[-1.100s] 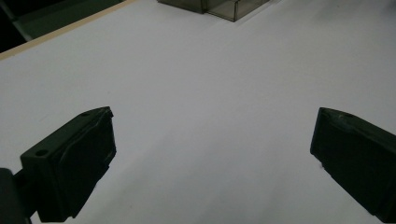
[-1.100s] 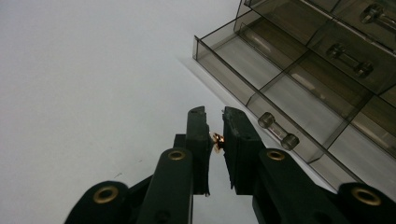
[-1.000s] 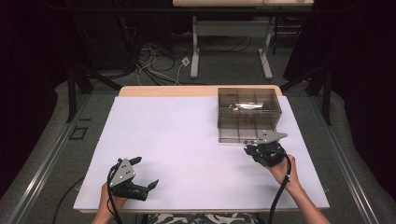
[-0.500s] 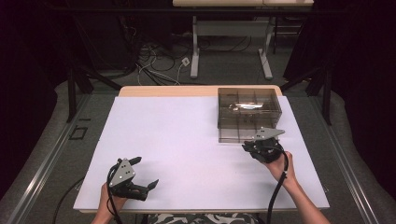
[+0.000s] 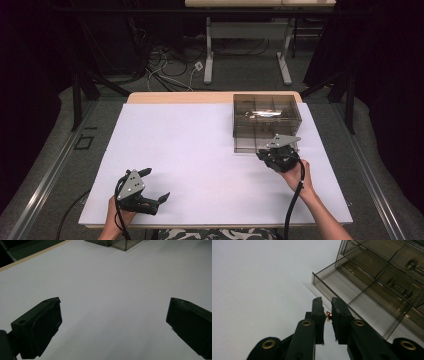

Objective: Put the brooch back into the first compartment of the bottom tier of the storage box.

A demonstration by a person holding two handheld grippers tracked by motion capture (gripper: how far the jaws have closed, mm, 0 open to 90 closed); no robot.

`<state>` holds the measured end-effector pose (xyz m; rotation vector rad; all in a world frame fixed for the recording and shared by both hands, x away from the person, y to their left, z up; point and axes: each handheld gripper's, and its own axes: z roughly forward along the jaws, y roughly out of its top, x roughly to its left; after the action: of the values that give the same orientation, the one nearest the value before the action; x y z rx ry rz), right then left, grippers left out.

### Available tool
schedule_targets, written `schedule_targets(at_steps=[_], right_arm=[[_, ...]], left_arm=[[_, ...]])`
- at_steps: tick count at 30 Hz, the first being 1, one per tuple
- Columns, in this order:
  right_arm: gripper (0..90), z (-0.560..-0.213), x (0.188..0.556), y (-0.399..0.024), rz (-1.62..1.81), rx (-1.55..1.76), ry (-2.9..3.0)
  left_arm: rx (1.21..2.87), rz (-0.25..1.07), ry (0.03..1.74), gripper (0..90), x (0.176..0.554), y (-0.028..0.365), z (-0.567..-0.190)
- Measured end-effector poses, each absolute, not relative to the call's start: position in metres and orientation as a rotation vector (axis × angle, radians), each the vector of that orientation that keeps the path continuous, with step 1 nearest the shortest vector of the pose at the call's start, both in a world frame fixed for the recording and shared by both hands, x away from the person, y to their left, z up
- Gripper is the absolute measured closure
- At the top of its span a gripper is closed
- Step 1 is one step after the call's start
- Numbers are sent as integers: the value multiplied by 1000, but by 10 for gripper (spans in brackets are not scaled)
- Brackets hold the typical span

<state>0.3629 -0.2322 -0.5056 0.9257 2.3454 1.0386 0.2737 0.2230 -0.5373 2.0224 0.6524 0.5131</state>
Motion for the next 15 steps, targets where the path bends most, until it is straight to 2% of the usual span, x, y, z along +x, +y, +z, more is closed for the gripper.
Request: schedule_targets(at_steps=[15], right_arm=[[810,-505,370,-225,1033,916,2347]], left_arm=[[2013,512,660,0,273,223,-538]])
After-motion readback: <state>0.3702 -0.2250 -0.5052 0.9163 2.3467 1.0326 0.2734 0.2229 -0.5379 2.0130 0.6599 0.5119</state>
